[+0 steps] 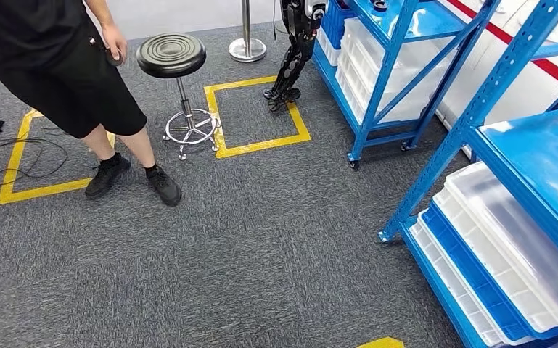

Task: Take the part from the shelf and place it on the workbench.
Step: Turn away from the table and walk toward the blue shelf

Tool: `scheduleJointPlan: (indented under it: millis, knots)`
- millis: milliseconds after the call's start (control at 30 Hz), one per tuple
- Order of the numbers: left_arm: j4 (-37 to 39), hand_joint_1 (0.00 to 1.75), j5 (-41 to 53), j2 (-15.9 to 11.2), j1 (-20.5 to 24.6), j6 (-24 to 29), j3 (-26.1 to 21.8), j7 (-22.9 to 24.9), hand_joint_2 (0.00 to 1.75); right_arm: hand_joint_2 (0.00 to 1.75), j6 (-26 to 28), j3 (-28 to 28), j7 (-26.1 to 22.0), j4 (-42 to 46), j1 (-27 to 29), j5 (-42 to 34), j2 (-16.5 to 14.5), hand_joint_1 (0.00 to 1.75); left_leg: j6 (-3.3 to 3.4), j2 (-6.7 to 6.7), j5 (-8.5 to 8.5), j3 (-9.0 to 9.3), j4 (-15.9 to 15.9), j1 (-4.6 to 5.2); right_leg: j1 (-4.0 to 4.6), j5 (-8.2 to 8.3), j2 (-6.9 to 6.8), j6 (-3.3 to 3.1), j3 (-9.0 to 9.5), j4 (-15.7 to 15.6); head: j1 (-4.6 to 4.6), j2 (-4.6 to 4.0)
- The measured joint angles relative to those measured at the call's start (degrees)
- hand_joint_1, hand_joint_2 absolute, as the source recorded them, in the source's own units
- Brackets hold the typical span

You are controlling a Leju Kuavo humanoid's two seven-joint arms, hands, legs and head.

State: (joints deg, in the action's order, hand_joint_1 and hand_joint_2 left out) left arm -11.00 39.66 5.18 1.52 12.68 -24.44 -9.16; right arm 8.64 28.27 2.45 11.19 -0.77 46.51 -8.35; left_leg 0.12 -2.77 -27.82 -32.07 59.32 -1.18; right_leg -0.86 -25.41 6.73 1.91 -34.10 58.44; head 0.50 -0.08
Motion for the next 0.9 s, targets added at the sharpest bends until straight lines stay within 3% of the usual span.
scheduleJointPlan:
  millis: [67, 100, 167, 200, 233, 300, 333, 400, 467, 500, 567, 633, 667, 700, 733, 767, 833, 900]
  knots:
    - [0.0, 0.00, 0.0, 0.0, -0.1, 0.0, 0.0, -0.1, 0.00, 0.00, 0.0, 0.1, 0.0, 0.0, -0.1, 0.0, 0.0, 0.00, 0.93, 1.35, 0.20, 0.22, -0.4, -0.03, 0.05, -1.68, -2.96, 0.05, -1.93, 3.4, -0.19, -0.01]
    - [0.0, 0.00, 0.0, 0.0, -0.1, 0.0, 0.0, -0.1, 0.00, 0.00, 0.0, 0.2, 0.0, 0.0, -0.2, 0.0, 0.0, 0.00, 1.24, 2.13, 0.19, 0.26, -0.5, 0.06, 0.08, -3.24, -4.71, -0.10, -3.74, 6.9, -0.28, -0.01]
    - [0.0, 0.00, 0.0, 0.0, -0.2, 0.0, 0.0, -0.2, 0.00, 0.00, 0.0, 0.2, 0.0, 0.0, -0.4, 0.0, -0.1, 0.00, 1.50, 3.79, 0.06, 0.23, -0.5, 0.21, -0.02, -6.11, -5.94, -0.13, -7.82, 14.5, -0.38, -0.01]
    - [0.0, 0.00, 0.1, 0.0, -0.2, 0.0, 0.0, -0.2, 0.00, 0.00, 0.0, 0.2, 0.0, 0.0, -0.3, 0.1, -0.1, 0.00, 1.51, 4.58, -0.02, 0.24, -0.5, 0.25, -0.10, -6.53, -6.10, 0.15, -8.92, 16.4, -0.38, -0.01]
    - [0.0, 0.00, 0.1, 0.0, -0.2, 0.1, 0.0, -0.2, 0.00, 0.00, -0.1, 0.2, 0.0, 0.0, -0.3, 0.1, -0.2, 0.00, 1.47, 5.30, -0.11, 0.29, -0.5, 0.25, -0.19, -6.00, -6.28, 0.60, -8.75, 15.9, -0.41, -0.01]
    - [0.0, 0.00, 0.3, 0.0, -0.2, 0.1, 0.0, -0.2, 0.00, 0.00, -0.1, 0.2, 0.0, 0.0, -0.2, 0.2, -0.2, 0.00, 1.15, 6.58, -0.37, 0.59, -0.5, 0.27, -0.28, -3.23, -8.06, 1.56, -4.91, 8.7, -0.45, -0.01]
    - [0.0, 0.00, 0.3, 0.0, -0.2, 0.1, 0.0, -0.2, 0.00, 0.00, -0.1, 0.2, 0.0, 0.0, -0.3, 0.2, -0.2, 0.00, 0.84, 7.20, -0.64, 0.82, -0.5, 0.45, -0.18, -1.90, -9.79, 1.71, -2.66, 4.7, -0.51, -0.01]
    - [0.0, 0.00, 0.4, -0.1, -0.2, 0.1, -0.1, -0.1, 0.00, 0.00, -0.1, 0.2, 0.0, 0.0, -0.6, 0.3, -0.3, 0.00, 0.12, 8.41, -1.19, 1.41, -0.5, 0.79, 0.17, -0.45, -11.91, 1.16, -0.22, 0.5, -0.46, -0.01]
    - [0.0, 0.00, 0.4, -0.1, -0.1, 0.2, -0.3, -0.1, 0.00, 0.00, -0.1, 0.2, 0.0, 0.0, -0.7, 0.3, -0.3, 0.00, -0.60, 9.71, -1.61, 2.23, -0.8, 0.74, 0.49, -0.10, -10.82, 0.21, -0.20, 0.2, -0.33, -0.01]
    - [0.0, 0.00, 0.4, -0.1, 0.0, 0.2, -0.4, -0.1, 0.00, 0.00, -0.1, 0.2, 0.0, 0.0, -0.6, 0.3, -0.3, 0.00, -0.99, 9.52, -1.91, 2.56, -0.7, 0.53, 0.31, 0.02, -10.02, -0.20, -0.08, 0.1, -0.28, -0.01]
    - [0.0, 0.00, 0.4, 0.0, 0.1, 0.2, -0.5, -0.1, 0.00, 0.00, -0.1, 0.3, 0.0, 0.0, -0.6, 0.3, -0.3, 0.00, -1.46, 6.92, -3.98, 1.79, 2.1, 0.20, -0.13, 0.21, -8.48, -1.03, 0.48, -0.3, -0.03, -0.01]
    - [0.0, 0.00, 0.4, 0.0, -0.1, 0.1, -0.6, -0.1, 0.00, 0.00, -0.1, 0.3, 0.0, 0.0, -0.6, 0.3, -0.4, 0.00, -1.49, 3.69, -7.74, -1.55, 9.3, 0.07, -0.13, 0.26, -6.97, -1.65, 0.64, -0.4, 0.22, -0.01]
    - [0.0, 0.00, 0.4, 0.0, -0.2, 0.1, -0.6, -0.1, 0.00, 0.00, -0.1, 0.3, 0.0, 0.0, -0.6, 0.3, -0.4, 0.00, -1.48, 3.04, -9.11, -3.44, 12.9, 0.06, 0.00, 0.26, -6.10, -1.85, 0.69, -0.3, 0.27, 0.00]
    - [0.0, 0.00, 0.4, 0.0, -0.3, 0.1, -0.6, -0.1, 0.00, 0.00, -0.2, 0.3, 0.0, 0.0, -0.6, 0.3, -0.4, 0.00, -1.49, 2.72, -9.46, -4.79, 15.0, 0.04, 0.12, 0.22, -5.14, -1.89, 0.77, -0.3, 0.25, 0.00]
    - [0.0, 0.00, 0.4, 0.0, -0.3, 0.1, -0.6, -0.1, 0.00, 0.00, -0.2, 0.3, 0.0, 0.0, -0.5, 0.3, -0.4, 0.00, -1.49, 2.58, -8.41, -5.10, 14.9, -0.03, 0.17, 0.19, -4.13, -1.90, 0.90, -0.3, 0.26, 0.00]
    - [0.0, 0.00, 0.4, 0.0, -0.4, 0.1, -0.6, -0.1, 0.00, 0.00, -0.2, 0.3, 0.0, 0.0, -0.5, 0.3, -0.4, 0.00, -1.49, 2.37, -6.31, -4.35, 12.4, -0.17, 0.16, 0.15, -3.15, -1.86, 1.08, -0.2, 0.26, 0.00]
    - [0.1, 0.00, 0.4, 0.0, -0.4, 0.1, -0.6, -0.1, 0.00, 0.00, -0.2, 0.3, 0.0, 0.0, -0.5, 0.4, -0.4, 0.00, -1.63, 0.46, -1.98, -1.43, 4.9, -0.61, 0.23, -0.05, -1.47, -1.55, 1.20, 0.0, 0.27, -0.01]
    - [0.1, 0.00, 0.4, 0.0, -0.3, 0.1, -0.7, -0.1, 0.00, 0.00, -0.2, 0.4, 0.0, 0.0, -0.6, 0.4, -0.4, 0.00, -1.49, -1.20, -0.57, 0.07, 0.8, -0.68, 0.27, -0.14, -0.27, -0.94, 0.84, 0.2, 0.25, -0.01]
